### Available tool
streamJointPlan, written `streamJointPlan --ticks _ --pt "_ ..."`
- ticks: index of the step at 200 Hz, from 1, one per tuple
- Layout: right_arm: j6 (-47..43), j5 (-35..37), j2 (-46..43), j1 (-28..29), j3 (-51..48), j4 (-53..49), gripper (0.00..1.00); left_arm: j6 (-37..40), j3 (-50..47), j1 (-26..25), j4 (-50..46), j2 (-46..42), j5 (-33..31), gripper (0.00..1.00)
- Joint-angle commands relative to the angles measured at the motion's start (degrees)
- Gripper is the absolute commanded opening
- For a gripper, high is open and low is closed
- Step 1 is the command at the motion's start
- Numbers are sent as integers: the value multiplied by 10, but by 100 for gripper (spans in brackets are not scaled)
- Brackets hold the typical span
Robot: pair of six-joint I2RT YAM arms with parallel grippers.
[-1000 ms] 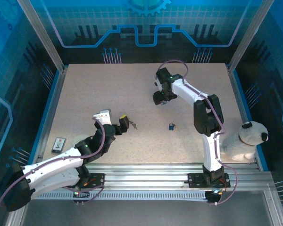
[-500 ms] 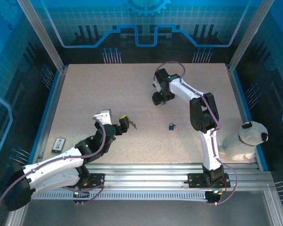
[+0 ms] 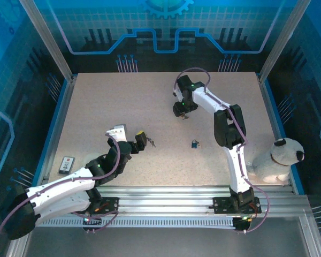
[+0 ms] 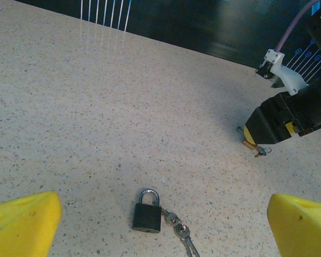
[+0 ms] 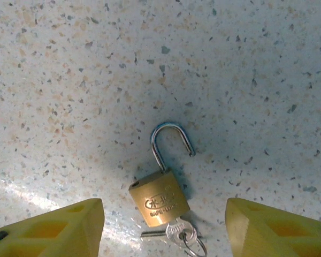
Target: Lock with the key
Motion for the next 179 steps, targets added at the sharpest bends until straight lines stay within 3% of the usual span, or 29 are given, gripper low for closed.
streamJointPlan --ticks 1,51,105,179 --pt "-11 -16 26 -6 13 -19 60 8 -5 -1 14 1 -17 99" --pt "-13 -19 36 -7 13 -17 57 8 -5 -1 13 -1 -16 99" --pt "-7 -27 38 -6 0 -13 43 8 -5 -1 12 -2 -16 99" --pt "8 -26 19 0 -29 -13 34 8 -5 0 12 -1 -16 99"
